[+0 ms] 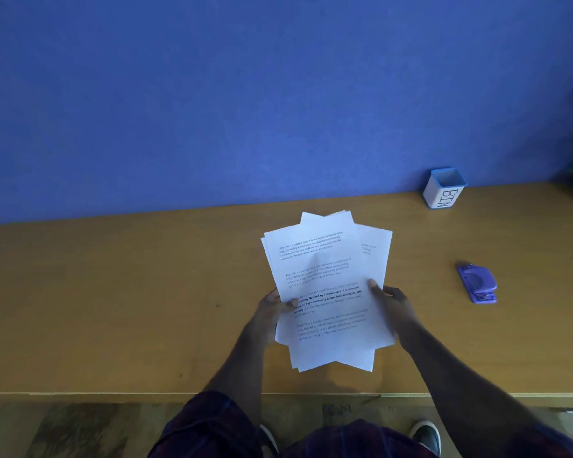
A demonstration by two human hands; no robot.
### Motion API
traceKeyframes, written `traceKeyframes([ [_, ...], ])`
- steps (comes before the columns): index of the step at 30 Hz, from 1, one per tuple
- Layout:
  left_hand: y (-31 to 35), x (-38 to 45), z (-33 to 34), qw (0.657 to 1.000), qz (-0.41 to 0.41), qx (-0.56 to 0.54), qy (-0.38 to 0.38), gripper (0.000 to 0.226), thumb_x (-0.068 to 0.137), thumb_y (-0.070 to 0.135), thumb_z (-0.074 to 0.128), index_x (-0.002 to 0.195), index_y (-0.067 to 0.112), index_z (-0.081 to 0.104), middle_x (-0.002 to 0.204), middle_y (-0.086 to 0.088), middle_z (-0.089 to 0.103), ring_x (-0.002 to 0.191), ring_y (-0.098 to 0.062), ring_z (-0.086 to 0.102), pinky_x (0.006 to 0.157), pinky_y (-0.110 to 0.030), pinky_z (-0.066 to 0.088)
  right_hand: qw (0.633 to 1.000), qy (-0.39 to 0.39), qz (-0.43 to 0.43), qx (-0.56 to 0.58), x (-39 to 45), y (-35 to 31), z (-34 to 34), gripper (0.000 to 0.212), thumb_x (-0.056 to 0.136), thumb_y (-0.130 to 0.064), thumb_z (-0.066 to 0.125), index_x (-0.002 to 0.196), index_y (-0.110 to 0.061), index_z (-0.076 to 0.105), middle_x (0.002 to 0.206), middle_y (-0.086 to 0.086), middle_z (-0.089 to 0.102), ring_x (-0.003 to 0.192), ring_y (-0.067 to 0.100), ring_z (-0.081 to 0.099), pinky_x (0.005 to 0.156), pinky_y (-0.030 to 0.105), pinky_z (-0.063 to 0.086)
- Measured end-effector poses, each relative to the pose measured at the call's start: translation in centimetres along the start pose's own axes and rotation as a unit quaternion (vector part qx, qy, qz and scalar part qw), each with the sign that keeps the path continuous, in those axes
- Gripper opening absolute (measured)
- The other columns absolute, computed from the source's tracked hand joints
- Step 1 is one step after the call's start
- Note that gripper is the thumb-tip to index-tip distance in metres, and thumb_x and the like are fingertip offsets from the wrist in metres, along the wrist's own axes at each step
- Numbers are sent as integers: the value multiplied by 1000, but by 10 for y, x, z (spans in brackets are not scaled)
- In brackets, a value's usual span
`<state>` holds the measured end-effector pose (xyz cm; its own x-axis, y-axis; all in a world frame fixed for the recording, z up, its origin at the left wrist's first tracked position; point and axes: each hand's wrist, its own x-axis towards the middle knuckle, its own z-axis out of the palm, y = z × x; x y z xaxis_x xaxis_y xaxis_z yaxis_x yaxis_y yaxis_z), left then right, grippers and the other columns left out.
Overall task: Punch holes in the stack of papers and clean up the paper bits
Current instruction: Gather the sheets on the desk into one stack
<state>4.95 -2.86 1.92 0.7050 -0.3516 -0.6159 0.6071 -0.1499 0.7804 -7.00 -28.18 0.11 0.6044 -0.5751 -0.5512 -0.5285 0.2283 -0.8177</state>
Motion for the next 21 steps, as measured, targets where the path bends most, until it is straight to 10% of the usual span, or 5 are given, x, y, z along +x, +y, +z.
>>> traceKeyframes([
  [11, 31, -2, -4, 994, 58, 32, -84, 56, 74, 17, 82, 128, 9, 69, 126, -11, 73, 118, -35, 68, 103, -54, 52, 960, -200, -117, 156, -9, -55, 7, 32, 86, -8, 75, 117, -2, 71, 118, 16, 73, 107, 39, 71, 91, 56, 58],
  [21, 79, 1, 27, 987, 140, 26, -77, 42, 76, 10, 88, 115, 17, 76, 118, -5, 77, 112, -26, 73, 89, -38, 61, 953, -236, -156, 107, -9, -91, 14, 35, 77, -11, 86, 110, -7, 75, 112, 12, 77, 100, 31, 75, 77, 38, 62],
])
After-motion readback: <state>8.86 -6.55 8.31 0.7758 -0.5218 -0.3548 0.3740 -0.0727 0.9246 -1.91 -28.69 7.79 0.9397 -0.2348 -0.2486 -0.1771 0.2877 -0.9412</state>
